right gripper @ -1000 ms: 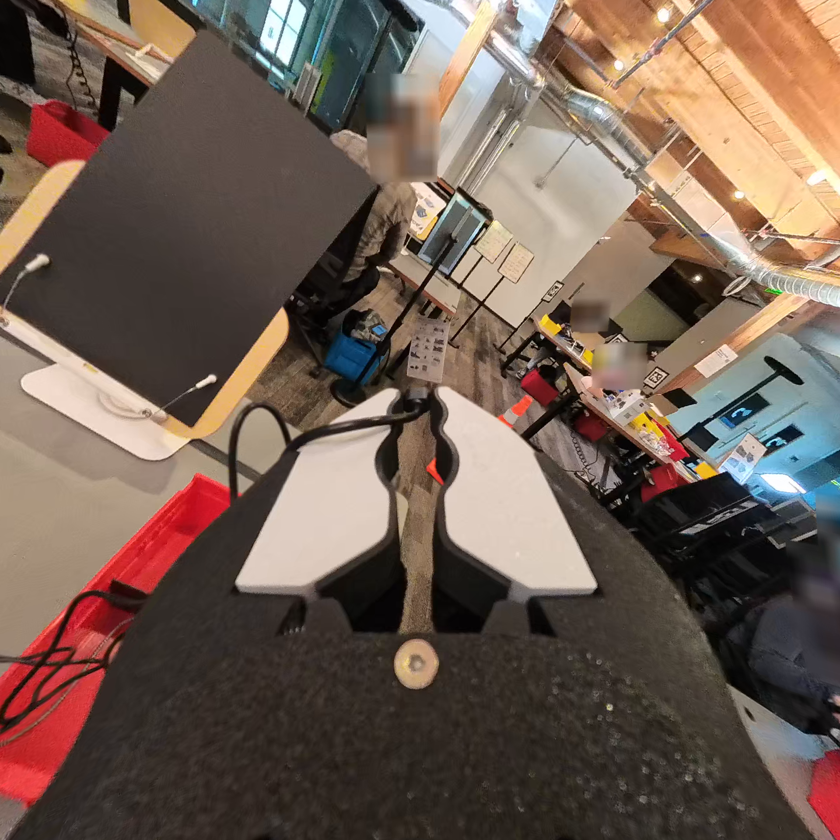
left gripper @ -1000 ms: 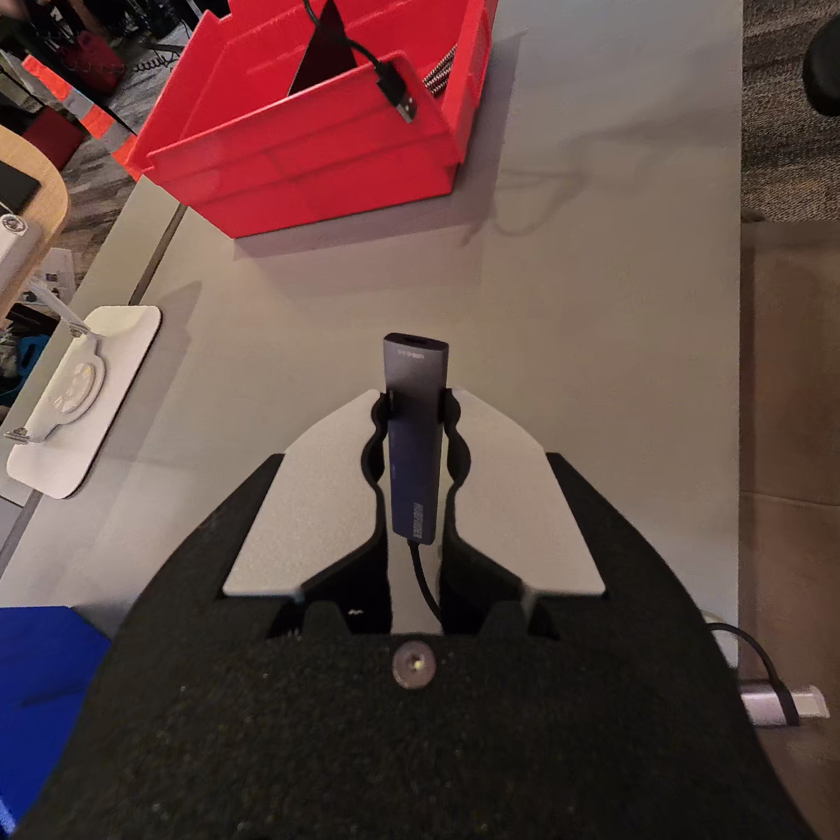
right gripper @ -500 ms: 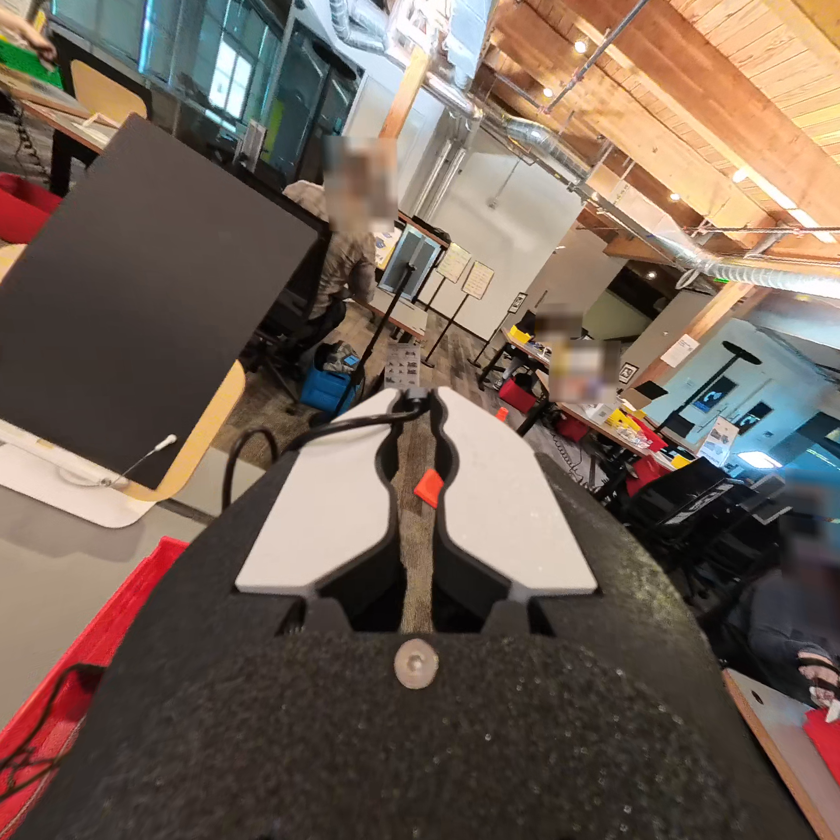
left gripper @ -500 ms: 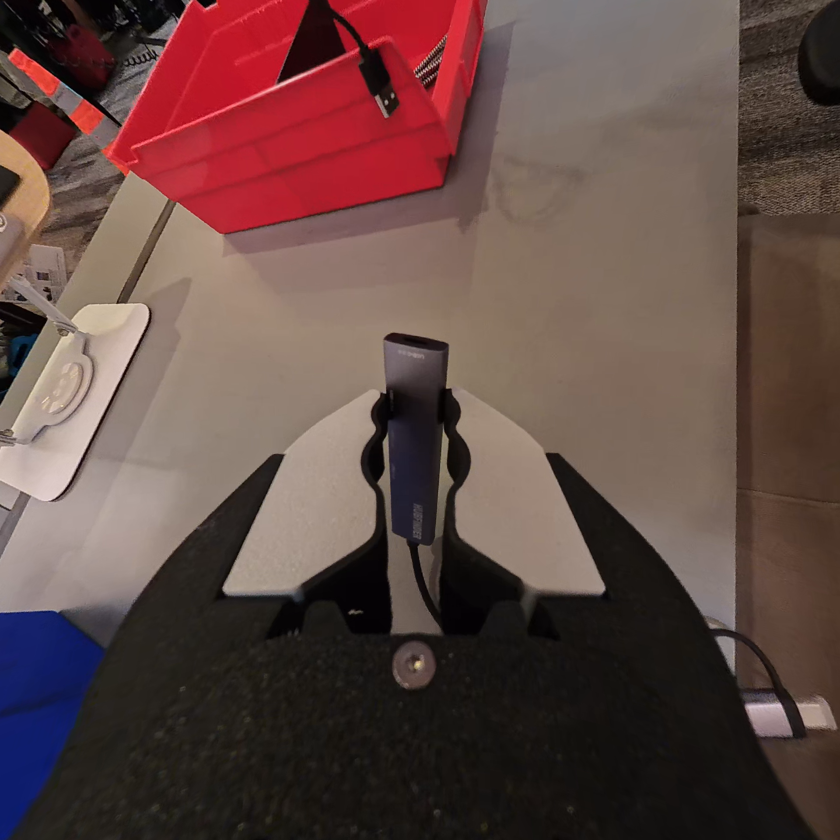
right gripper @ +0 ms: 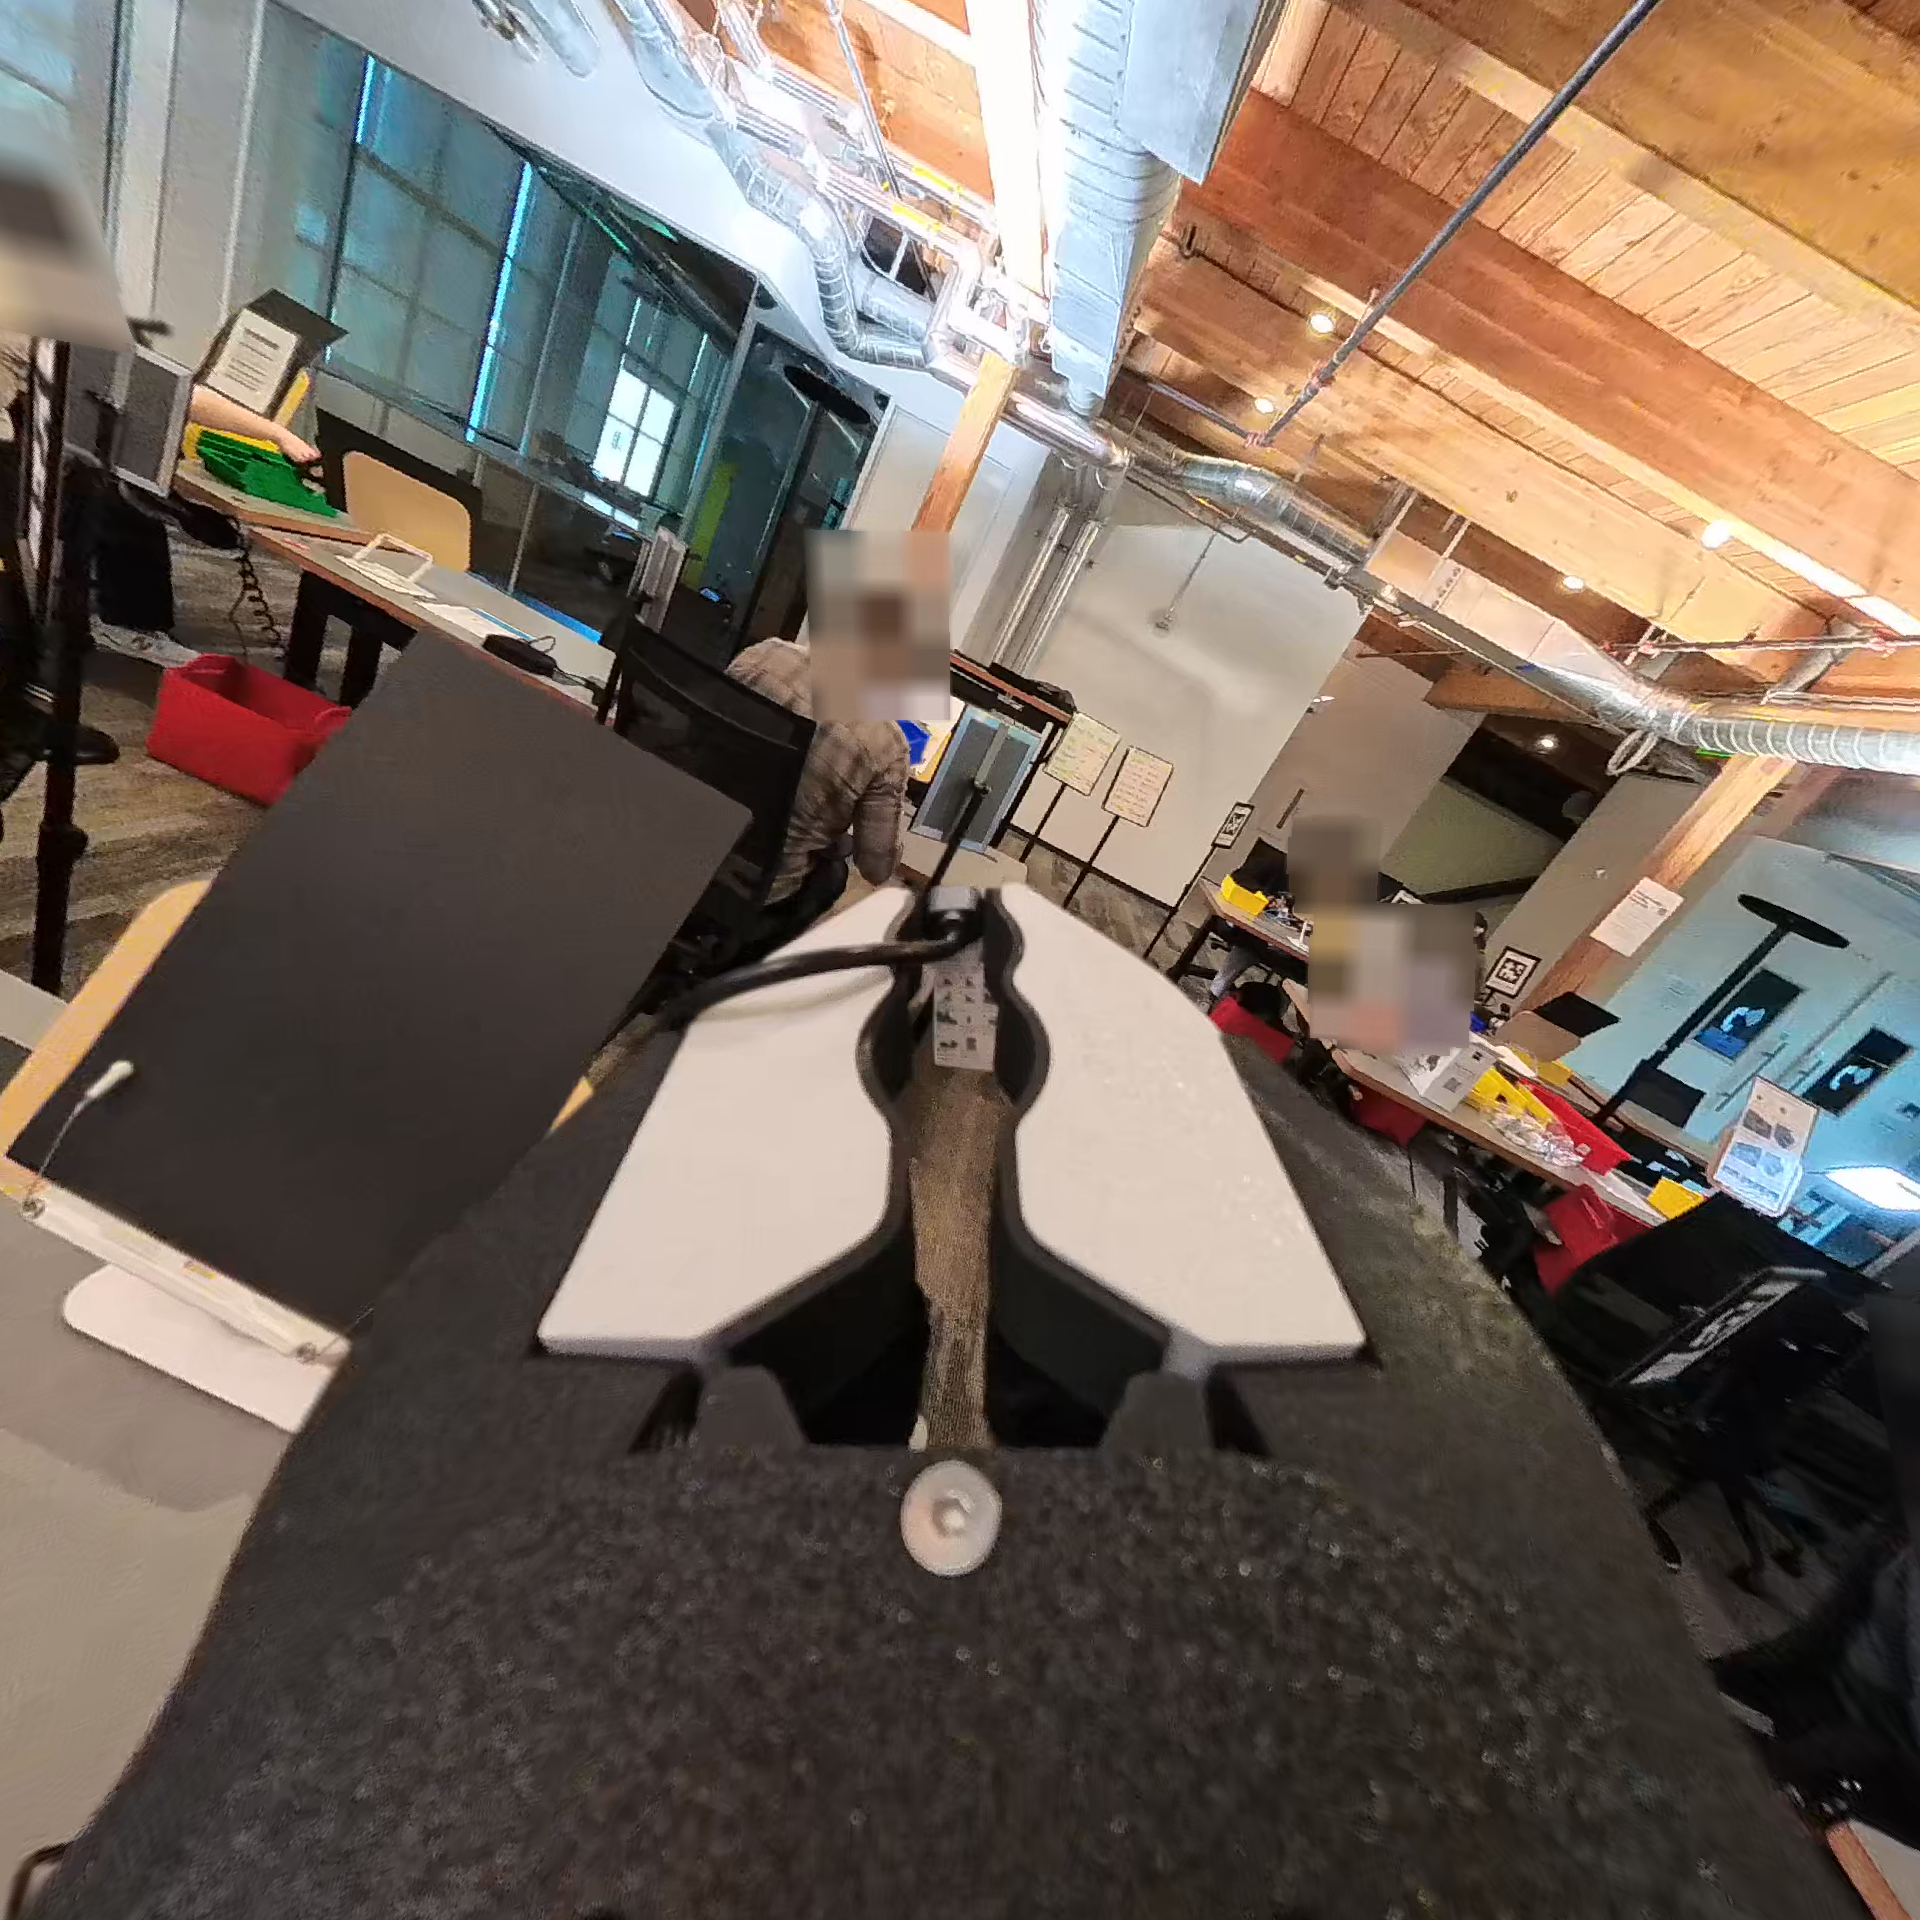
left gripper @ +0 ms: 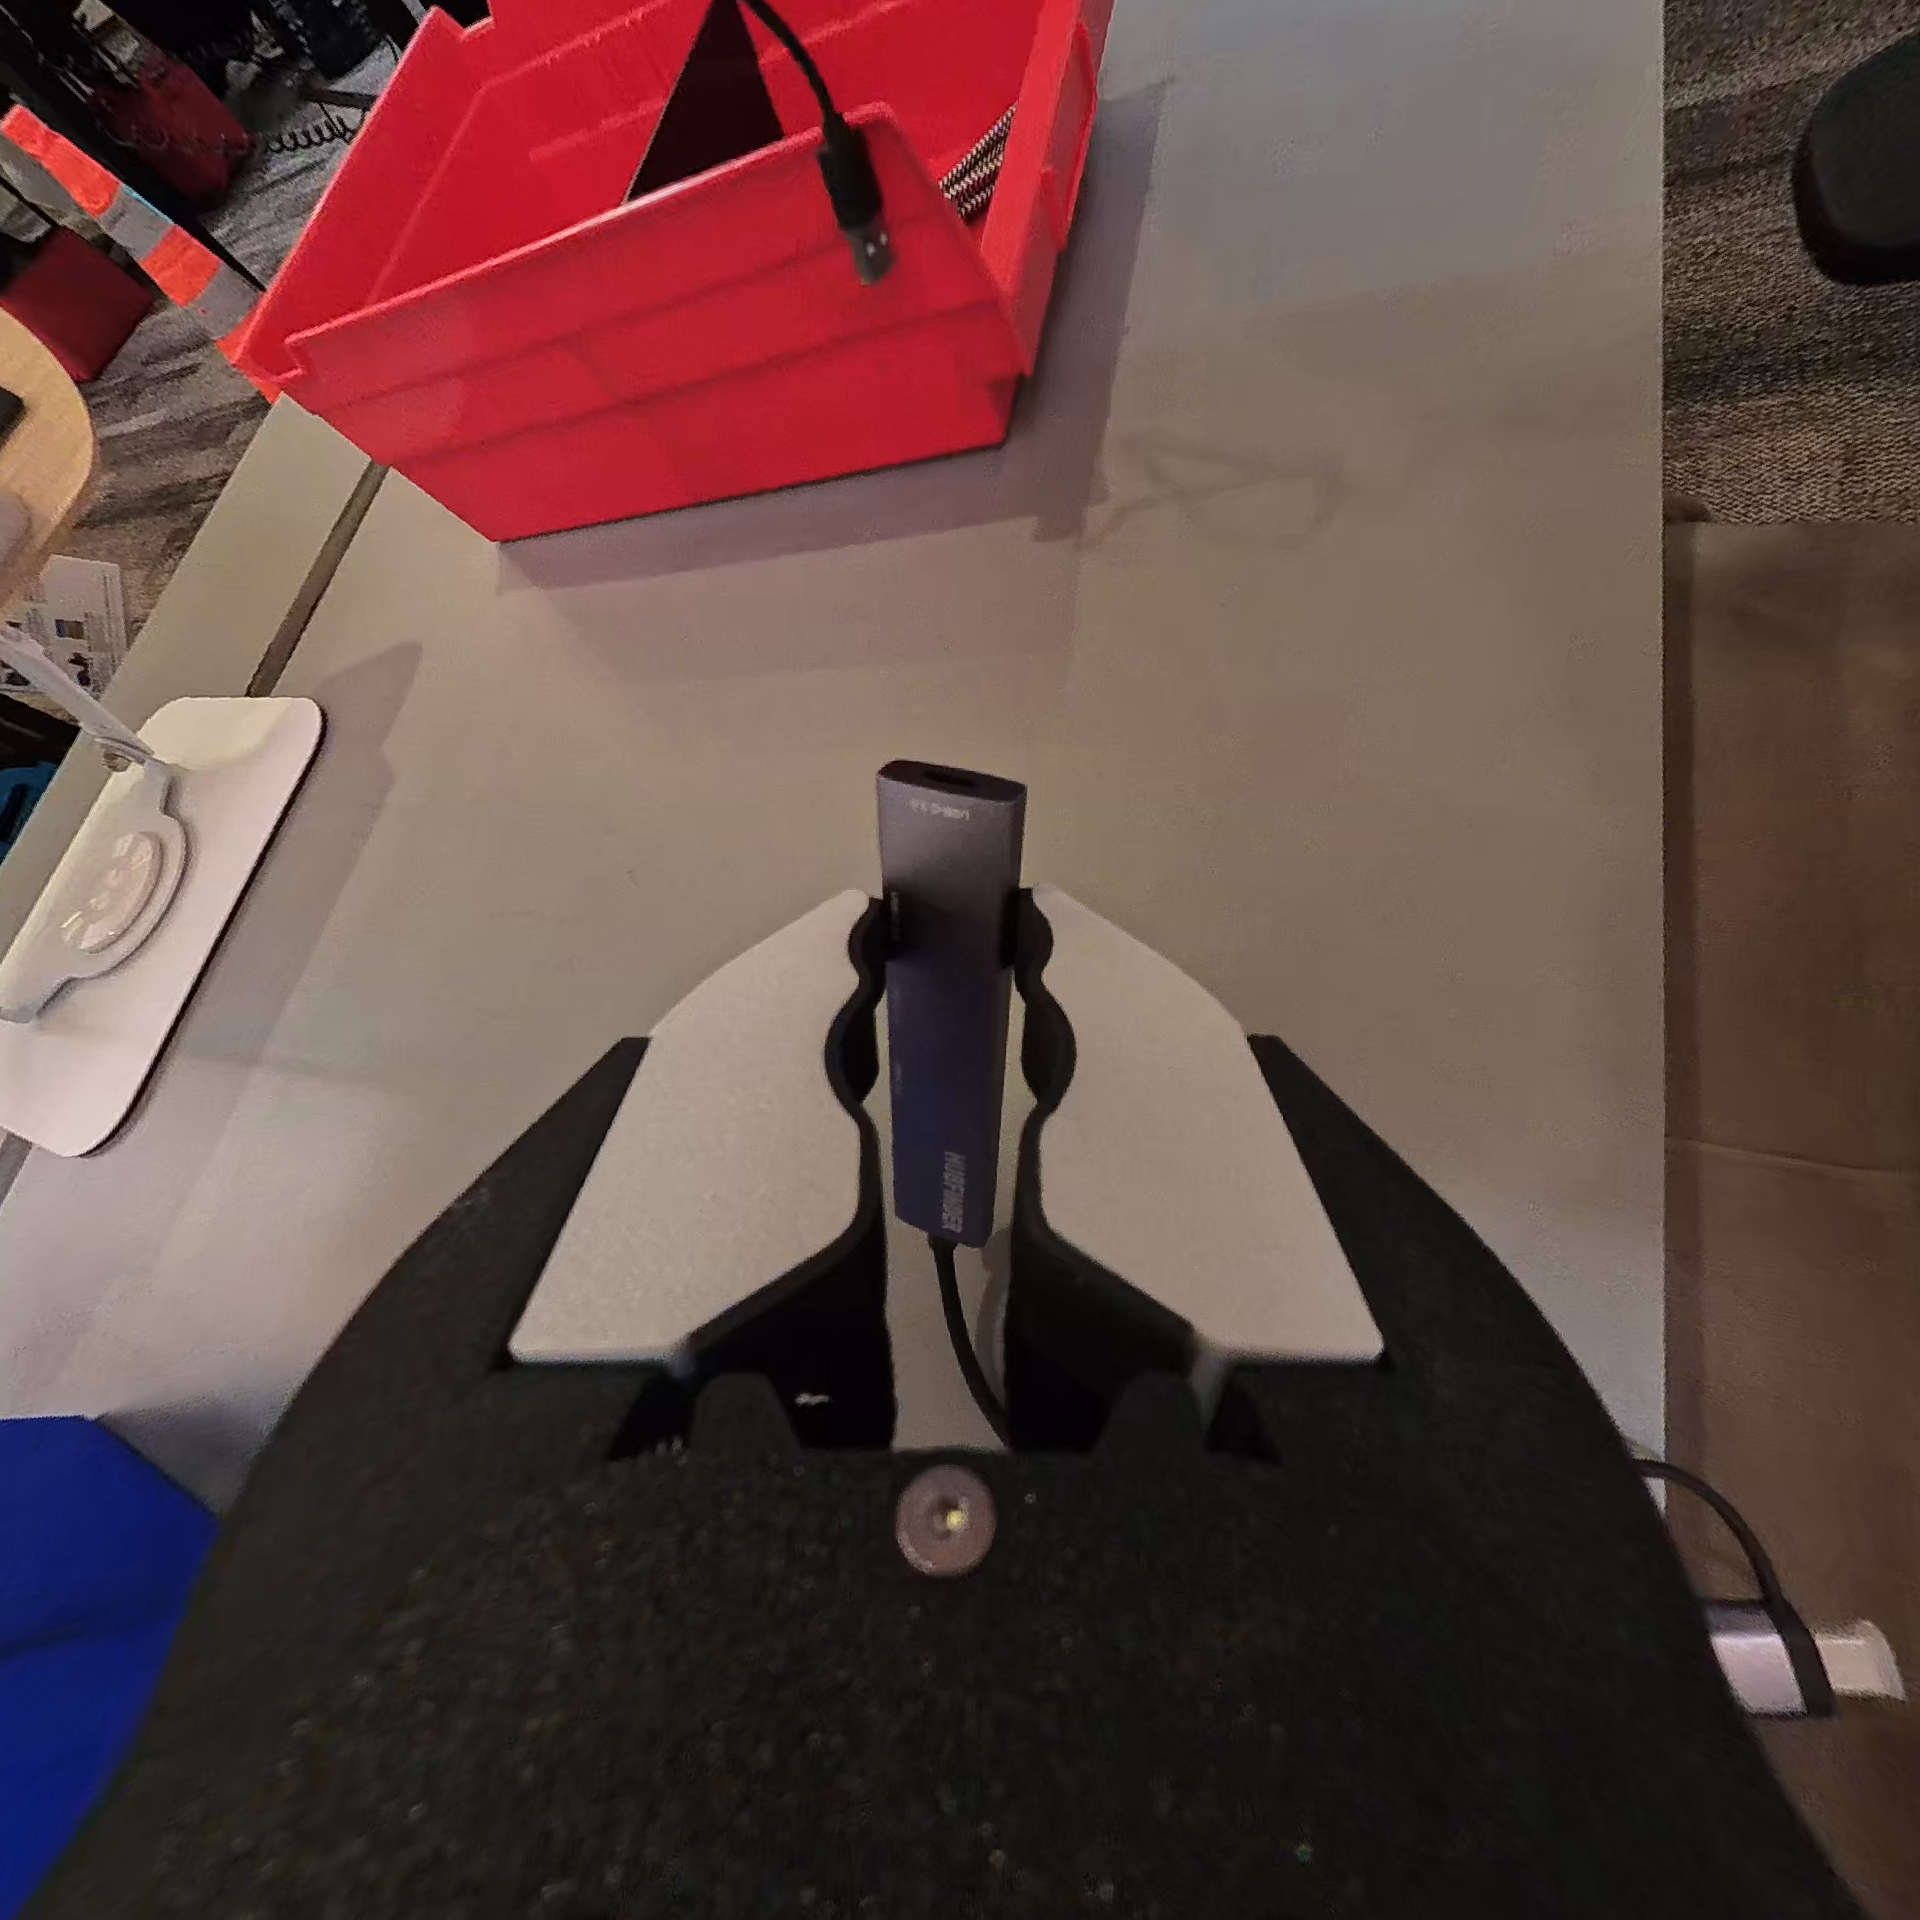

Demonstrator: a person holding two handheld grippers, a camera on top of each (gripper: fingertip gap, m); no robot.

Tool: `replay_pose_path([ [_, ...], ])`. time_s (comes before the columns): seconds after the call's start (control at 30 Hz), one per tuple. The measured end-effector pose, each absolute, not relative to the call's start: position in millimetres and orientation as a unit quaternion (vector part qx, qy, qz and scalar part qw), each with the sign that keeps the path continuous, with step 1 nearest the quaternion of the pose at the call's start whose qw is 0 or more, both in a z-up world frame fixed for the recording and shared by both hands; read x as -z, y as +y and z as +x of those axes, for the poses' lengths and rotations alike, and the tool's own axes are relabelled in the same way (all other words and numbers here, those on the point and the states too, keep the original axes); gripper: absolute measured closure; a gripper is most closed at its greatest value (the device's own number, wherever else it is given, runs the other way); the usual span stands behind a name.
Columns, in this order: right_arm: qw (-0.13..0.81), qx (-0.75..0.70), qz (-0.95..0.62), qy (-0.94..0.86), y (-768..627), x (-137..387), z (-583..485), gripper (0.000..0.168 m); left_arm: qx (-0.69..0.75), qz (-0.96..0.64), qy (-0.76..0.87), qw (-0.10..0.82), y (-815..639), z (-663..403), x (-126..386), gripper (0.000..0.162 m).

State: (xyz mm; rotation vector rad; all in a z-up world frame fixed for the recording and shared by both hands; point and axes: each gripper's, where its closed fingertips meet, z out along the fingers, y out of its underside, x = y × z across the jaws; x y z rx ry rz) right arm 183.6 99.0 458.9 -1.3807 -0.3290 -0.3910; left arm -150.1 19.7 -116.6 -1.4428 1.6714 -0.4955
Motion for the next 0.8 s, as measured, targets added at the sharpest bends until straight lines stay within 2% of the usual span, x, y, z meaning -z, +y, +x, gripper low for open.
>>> replay_pose_path([
  [0.23,0.770,0.098,-0.614,-0.145,96,-512,172,0.157,0.198,-0.576,0.671,0.422,19,-149,118,0.139],
  [0.47,0.769,0.110,-0.618,-0.125,99,-539,193,0.157,0.200,-0.575,0.672,0.422,18,-151,118,0.139],
  [0.57,0.747,0.077,-0.638,-0.170,95,-517,163,0.158,0.199,-0.574,0.675,0.420,18,-151,120,0.139],
  [0.8,0.693,0.178,-0.668,-0.206,101,-449,154,0.158,0.196,-0.569,0.682,0.417,14,-151,122,0.139],
])
